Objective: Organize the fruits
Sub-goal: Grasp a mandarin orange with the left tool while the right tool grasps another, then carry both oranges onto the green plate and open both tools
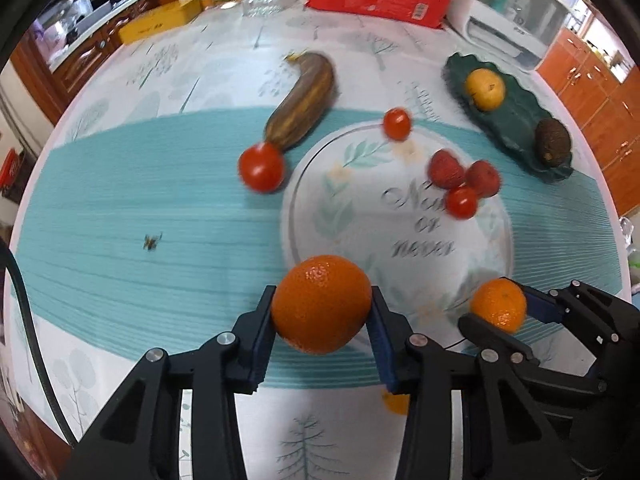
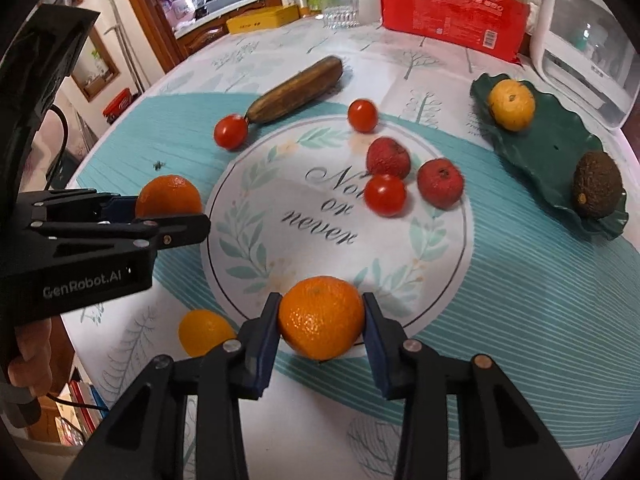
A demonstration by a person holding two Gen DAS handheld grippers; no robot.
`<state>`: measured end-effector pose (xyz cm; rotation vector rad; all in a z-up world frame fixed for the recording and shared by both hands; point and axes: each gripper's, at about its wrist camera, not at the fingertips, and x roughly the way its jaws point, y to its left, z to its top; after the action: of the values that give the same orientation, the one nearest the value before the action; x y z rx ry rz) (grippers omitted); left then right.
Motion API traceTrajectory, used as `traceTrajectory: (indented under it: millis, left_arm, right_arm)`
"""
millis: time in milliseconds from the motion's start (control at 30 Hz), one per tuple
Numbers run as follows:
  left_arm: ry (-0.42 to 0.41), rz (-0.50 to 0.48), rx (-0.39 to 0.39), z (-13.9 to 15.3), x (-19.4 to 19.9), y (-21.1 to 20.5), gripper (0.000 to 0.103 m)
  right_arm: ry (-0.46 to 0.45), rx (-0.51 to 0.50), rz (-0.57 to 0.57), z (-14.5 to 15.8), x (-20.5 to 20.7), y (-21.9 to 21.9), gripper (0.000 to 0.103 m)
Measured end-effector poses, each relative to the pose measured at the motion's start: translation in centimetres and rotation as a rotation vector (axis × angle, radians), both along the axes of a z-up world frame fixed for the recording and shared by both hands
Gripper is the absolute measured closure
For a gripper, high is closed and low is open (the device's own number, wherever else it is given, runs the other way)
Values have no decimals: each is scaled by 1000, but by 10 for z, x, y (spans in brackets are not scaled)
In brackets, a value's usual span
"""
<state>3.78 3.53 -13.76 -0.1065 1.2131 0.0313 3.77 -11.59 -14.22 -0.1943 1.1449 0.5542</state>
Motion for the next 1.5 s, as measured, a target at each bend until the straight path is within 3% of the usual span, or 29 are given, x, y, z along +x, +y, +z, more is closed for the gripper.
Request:
traceTrajectory:
  millis: [567,1033,1500]
  left_arm:
    - [-75,-185,27,61,49,-72,62]
    - [-194,-324,57,103,135,-129,62]
    - [-199,-335,31,76,235,-168,62]
  right_arm:
    - [-51,92,-194,46,33,-56,64]
    - [-152,6,-407,93,110,-109,64]
    - [-210,-87,-574,87,189,-158,64]
